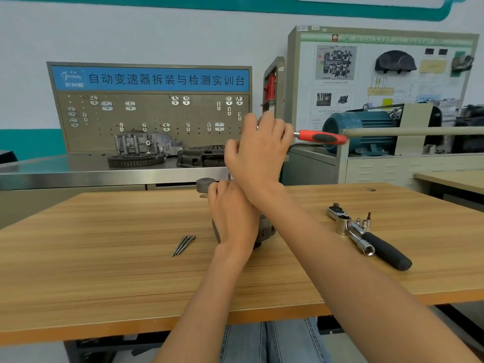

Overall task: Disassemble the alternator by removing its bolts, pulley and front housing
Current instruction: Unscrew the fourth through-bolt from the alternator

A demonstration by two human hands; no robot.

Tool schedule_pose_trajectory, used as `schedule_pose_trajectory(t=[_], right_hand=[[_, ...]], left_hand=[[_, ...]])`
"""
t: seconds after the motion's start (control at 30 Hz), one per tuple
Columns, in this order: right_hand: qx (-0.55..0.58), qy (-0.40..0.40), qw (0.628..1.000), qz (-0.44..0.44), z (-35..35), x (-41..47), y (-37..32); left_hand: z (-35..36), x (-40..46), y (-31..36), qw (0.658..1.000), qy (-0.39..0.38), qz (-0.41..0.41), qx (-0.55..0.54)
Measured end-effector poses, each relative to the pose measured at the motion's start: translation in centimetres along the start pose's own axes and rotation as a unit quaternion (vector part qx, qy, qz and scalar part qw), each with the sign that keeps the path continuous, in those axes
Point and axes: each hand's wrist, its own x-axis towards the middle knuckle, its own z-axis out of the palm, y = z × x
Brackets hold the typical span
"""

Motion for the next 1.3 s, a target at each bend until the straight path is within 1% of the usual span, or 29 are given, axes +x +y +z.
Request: schedule_pose_trajectory(t=[0.03, 0.07, 0.17, 0.2, 0.23, 0.27, 0.33, 0.37, 0.4, 0.43, 0.47, 0.5, 0.53, 0.57, 0.63, 0.7, 0.73, 0.77, 0.8, 0.83, 0.87, 0.93, 0.97, 1.0, 1.07, 1.1, 1.13, 1.23, 1.3], right_hand=[[-0.009, 0.008, 1.0, -0.006, 0.0, -0.1, 0.0], [0.023, 0.014, 1.0, -0.001, -0.1, 0.1, 0.0], [0.176, 0.011, 0.984, 0.031, -0.1, 1.0, -0.3], [0.24, -0.001, 0.97, 0.041, -0.1, 1.4, -0.4], [0.327, -0.024, 0.942, 0.063, -0.2, 1.8, -0.3], [0.429, -0.055, 0.896, 0.103, -0.4, 2.2, -0.2], [0.609, -0.113, 0.758, 0.205, -0.8, 3.2, 0.3], [0.676, -0.131, 0.684, 0.241, -0.8, 3.7, 0.8], [0.722, -0.143, 0.623, 0.264, -0.7, 4.0, 1.1], [0.75, -0.151, 0.583, 0.273, -0.5, 4.2, 1.4], [0.76, -0.159, 0.569, 0.271, -0.4, 4.2, 1.5], [0.755, -0.165, 0.578, 0.264, -0.4, 4.1, 1.3], [0.729, -0.167, 0.613, 0.255, -0.4, 3.9, 0.9], [0.689, -0.163, 0.663, 0.245, -0.4, 3.7, 0.4], [0.578, -0.119, 0.786, 0.186, -0.5, 2.7, -0.9], [0.386, -0.017, 0.92, 0.06, -0.1, 1.0, -1.7], [0.269, 0.035, 0.962, 0.01, 0.3, 0.3, -1.9], [0.171, 0.068, 0.983, -0.015, 0.6, -0.3, -2.0], [0.11, 0.083, 0.99, -0.015, 0.6, -0.7, -2.0], [0.088, 0.087, 0.992, -0.008, 0.7, -0.8, -2.1], [0.093, 0.087, 0.992, 0.001, 0.7, -0.7, -2.1], [0.125, 0.076, 0.989, 0.014, 0.5, -0.1, -2.0], [0.141, 0.065, 0.987, 0.027, 0.5, 0.2, -1.9], [0.161, 0.049, 0.985, 0.042, 0.4, 0.5, -1.7], [0.239, 0.019, 0.968, 0.077, 0.2, 1.3, -1.2], [0.311, -0.004, 0.945, 0.104, 0.0, 1.8, -0.8], [0.398, -0.038, 0.906, 0.141, -0.2, 2.4, -0.6], [0.592, -0.148, 0.753, 0.245, -0.5, 3.9, 0.1], [0.686, -0.187, 0.649, 0.269, -0.3, 4.3, 0.5]], left_hand=[[-0.1, 0.0, 0.1, 1.0, -0.002, -0.002, 0.003], [-0.1, 0.1, 0.1, 1.0, -0.006, -0.005, 0.006], [0.1, 0.1, 0.0, 1.0, 0.001, -0.009, -0.013], [0.2, 0.1, 0.1, 1.0, 0.01, -0.011, -0.025], [0.2, 0.1, 0.1, 0.999, 0.011, -0.014, -0.03], [0.3, 0.2, 0.2, 0.999, 0.009, -0.016, -0.026], [0.4, 0.2, 0.3, 1.0, 0.007, -0.013, -0.011], [0.5, 0.2, 0.3, 1.0, 0.008, -0.013, -0.008], [0.5, 0.2, 0.3, 1.0, 0.01, -0.014, -0.005], [0.5, 0.2, 0.2, 1.0, 0.012, -0.014, -0.006], [0.6, 0.1, 0.2, 1.0, 0.015, -0.015, -0.007], [0.7, 0.0, 0.2, 1.0, 0.018, -0.014, -0.006], [0.6, 0.0, 0.2, 1.0, 0.02, -0.014, -0.007], [0.6, 0.1, 0.2, 1.0, 0.023, -0.016, -0.012], [0.5, 0.2, 0.0, 1.0, 0.014, -0.013, -0.018], [0.5, -0.1, -0.1, 0.998, 0.007, -0.029, -0.061], [0.8, -0.4, -0.4, 0.993, 0.015, -0.049, -0.111], [0.9, -0.5, -0.5, 0.976, 0.02, -0.098, -0.195], [0.6, -0.6, -0.4, 0.948, 0.012, -0.157, -0.276], [0.4, -0.5, -0.4, 0.932, -0.005, -0.192, -0.308], [0.5, -0.5, -0.4, 0.93, -0.009, -0.201, -0.309], [0.6, -0.5, -0.3, 0.966, 0.001, -0.137, -0.219], [0.6, -0.3, -0.2, 0.986, -0.01, -0.087, -0.142], [0.5, 0.0, -0.1, 0.994, -0.019, -0.055, -0.091], [0.1, 0.2, 0.3, 0.997, -0.021, -0.042, -0.058], [0.2, 0.2, 0.4, 0.998, -0.011, -0.038, -0.048], [0.3, 0.2, 0.4, 0.998, 0.004, -0.035, -0.047], [0.6, 0.1, 0.6, 0.999, 0.032, -0.027, -0.032], [0.5, 0.2, 0.5, 0.999, 0.025, -0.034, -0.03]])
